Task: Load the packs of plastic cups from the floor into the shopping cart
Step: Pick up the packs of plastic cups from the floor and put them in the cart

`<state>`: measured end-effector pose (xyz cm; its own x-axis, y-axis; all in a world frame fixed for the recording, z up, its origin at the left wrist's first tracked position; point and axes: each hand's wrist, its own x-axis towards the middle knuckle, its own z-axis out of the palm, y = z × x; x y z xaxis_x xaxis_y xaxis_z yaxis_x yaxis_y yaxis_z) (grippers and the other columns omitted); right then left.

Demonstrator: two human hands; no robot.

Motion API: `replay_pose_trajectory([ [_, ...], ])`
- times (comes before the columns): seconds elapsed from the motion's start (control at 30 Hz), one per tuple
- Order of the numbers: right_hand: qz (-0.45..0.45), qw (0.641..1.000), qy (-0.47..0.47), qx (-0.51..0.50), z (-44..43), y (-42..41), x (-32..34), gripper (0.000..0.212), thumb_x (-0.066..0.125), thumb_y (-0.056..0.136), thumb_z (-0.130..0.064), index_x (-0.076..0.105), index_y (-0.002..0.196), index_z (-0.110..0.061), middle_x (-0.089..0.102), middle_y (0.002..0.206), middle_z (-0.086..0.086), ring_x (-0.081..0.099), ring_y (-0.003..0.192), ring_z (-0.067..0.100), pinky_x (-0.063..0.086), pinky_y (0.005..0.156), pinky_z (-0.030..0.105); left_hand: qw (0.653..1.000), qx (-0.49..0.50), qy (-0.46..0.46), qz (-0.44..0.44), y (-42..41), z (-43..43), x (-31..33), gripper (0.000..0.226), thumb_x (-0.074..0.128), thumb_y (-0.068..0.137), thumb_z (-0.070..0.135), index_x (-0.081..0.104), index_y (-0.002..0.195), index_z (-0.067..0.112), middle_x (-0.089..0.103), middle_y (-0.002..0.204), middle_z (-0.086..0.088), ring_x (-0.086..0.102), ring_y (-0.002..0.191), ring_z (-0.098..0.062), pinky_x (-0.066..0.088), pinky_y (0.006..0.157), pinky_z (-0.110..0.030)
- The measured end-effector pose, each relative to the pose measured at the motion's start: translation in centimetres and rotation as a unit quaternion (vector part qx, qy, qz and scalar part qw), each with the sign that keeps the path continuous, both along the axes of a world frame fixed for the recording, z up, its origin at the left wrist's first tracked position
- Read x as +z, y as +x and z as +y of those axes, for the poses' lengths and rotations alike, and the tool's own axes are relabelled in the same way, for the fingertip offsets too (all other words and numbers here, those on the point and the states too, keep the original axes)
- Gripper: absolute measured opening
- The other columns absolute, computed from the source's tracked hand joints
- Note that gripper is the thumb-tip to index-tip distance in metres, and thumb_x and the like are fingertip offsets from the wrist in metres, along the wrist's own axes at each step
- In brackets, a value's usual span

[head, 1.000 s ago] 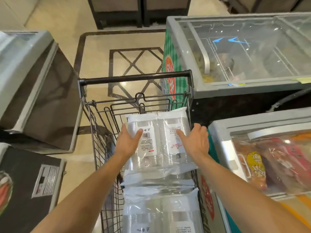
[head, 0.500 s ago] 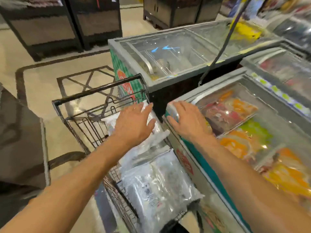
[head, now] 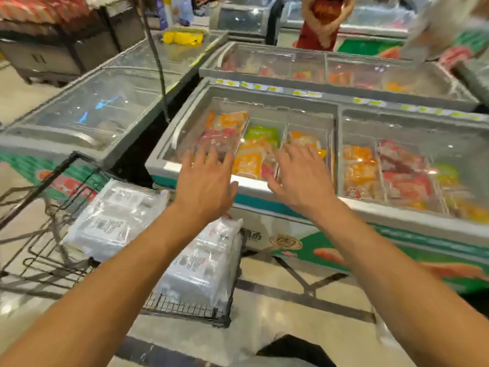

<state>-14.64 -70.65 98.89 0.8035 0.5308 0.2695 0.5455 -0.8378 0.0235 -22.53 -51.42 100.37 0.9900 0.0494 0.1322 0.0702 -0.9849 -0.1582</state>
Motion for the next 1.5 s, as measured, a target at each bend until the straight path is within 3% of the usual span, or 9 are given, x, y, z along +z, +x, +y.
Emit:
replay_pose_trajectory([
  [0.33, -0.014, 0.962, 0.015, -0.273, -28.5, -9.3, 1.2, 0.068, 0.041, 0.089, -0.049, 0.057, 0.141, -0.007, 0.064, 0.133, 0.02, 0.059, 0.122, 0.042, 0.041, 0.11, 0.056, 0.968, -0.25, 0.001, 0.001, 3.0, -24.4, 0.7, 0.07, 0.045, 0.105, 0.054, 0.037, 0.164, 0.017, 0.044, 0.163, -0.022, 0.04, 0.151, -0.045, 0.032, 0.121, -0.062],
  [0.7, -0.014, 0.892, 0.04, -0.449, -51.6, -20.1, -1.2, 0.05, 0.056, 0.098, -0.042, 0.065, 0.129, -0.004, 0.069, 0.12, 0.019, 0.062, 0.111, 0.04, 0.043, 0.099, 0.05, 0.911, -0.406, -0.047, 0.054, 1.7, -48.8, -1.4, 0.074, 0.042, 0.105, 0.055, 0.028, 0.166, 0.016, 0.042, 0.164, -0.02, 0.041, 0.148, -0.044, 0.036, 0.118, -0.062],
  [0.8, 0.001, 0.881, 0.065, -0.468, -55.4, -21.9, -2.7, 0.052, 0.059, 0.098, -0.043, 0.064, 0.134, -0.005, 0.068, 0.123, 0.018, 0.062, 0.112, 0.041, 0.046, 0.099, 0.051, 0.898, -0.426, -0.068, 0.083, 1.0, -53.9, -1.7, 0.09, 0.015, 0.099, 0.074, 0.022, 0.168, 0.016, 0.04, 0.166, -0.021, 0.041, 0.149, -0.043, 0.034, 0.12, -0.062],
  [0.87, 0.028, 0.873, 0.077, -0.481, -58.0, -22.0, -3.9, 0.054, 0.06, 0.102, -0.045, 0.06, 0.14, -0.007, 0.067, 0.13, 0.017, 0.061, 0.119, 0.041, 0.046, 0.103, 0.051, 0.89, -0.432, -0.102, 0.102, 1.0, -56.7, -1.7, 0.127, -0.023, 0.077, 0.091, 0.027, 0.165, 0.015, 0.049, 0.158, -0.021, 0.047, 0.142, -0.042, 0.037, 0.116, -0.062],
  [0.93, 0.057, 0.861, 0.085, -0.498, -60.2, -21.1, -4.9, 0.06, 0.061, 0.103, -0.047, 0.055, 0.147, -0.007, 0.063, 0.139, 0.017, 0.058, 0.127, 0.039, 0.044, 0.108, 0.05, 0.887, -0.427, -0.127, 0.12, 1.9, -59.2, -2.3, 0.149, -0.038, 0.057, 0.094, 0.031, 0.163, 0.013, 0.054, 0.151, -0.022, 0.05, 0.136, -0.042, 0.044, 0.108, -0.06],
  [1.03, 0.074, 0.856, 0.095, -0.503, -63.2, -18.3, -6.4, 0.062, 0.059, 0.104, -0.048, 0.051, 0.151, -0.009, 0.061, 0.144, 0.016, 0.055, 0.131, 0.037, 0.043, 0.108, 0.049, 0.89, -0.418, -0.138, 0.118, 4.7, -62.5, -4.2, 0.142, -0.034, 0.066, 0.093, 0.033, 0.161, 0.012, 0.057, 0.146, -0.022, 0.056, 0.129, -0.043, 0.048, 0.101, -0.057],
  [1.3, 0.093, 0.873, 0.085, -0.471, -70.9, -8.3, -12.3, 0.059, 0.06, 0.104, -0.048, 0.052, 0.15, -0.011, 0.063, 0.138, 0.015, 0.058, 0.124, 0.036, 0.047, 0.102, 0.049, 0.908, -0.387, -0.123, 0.107, 13.5, -71.1, -11.7, 0.083, 0.016, 0.106, 0.067, 0.04, 0.158, 0.007, 0.064, 0.13, -0.024, 0.061, 0.117, -0.045, 0.049, 0.094, -0.057],
  [1.43, 0.108, 0.886, 0.102, -0.439, -75.1, -3.6, -17.4, 0.059, 0.061, 0.104, -0.046, 0.052, 0.15, -0.011, 0.062, 0.139, 0.014, 0.058, 0.125, 0.034, 0.048, 0.102, 0.047, 0.914, -0.359, -0.151, 0.114, 16.7, -74.1, -16.0, 0.109, -0.012, 0.095, 0.08, 0.045, 0.153, 0.007, 0.064, 0.125, -0.022, 0.063, 0.109, -0.043, 0.051, 0.082, -0.052],
  [1.5, 0.131, 0.888, 0.11, -0.427, -77.4, -1.8, -20.6, 0.06, 0.061, 0.104, -0.046, 0.05, 0.151, -0.011, 0.061, 0.14, 0.013, 0.056, 0.127, 0.033, 0.047, 0.104, 0.046, 0.916, -0.339, -0.167, 0.131, 17.7, -75.5, -19.3, 0.1, -0.003, 0.1, 0.078, 0.044, 0.154, 0.008, 0.063, 0.129, -0.021, 0.061, 0.112, -0.041, 0.051, 0.083, -0.051],
])
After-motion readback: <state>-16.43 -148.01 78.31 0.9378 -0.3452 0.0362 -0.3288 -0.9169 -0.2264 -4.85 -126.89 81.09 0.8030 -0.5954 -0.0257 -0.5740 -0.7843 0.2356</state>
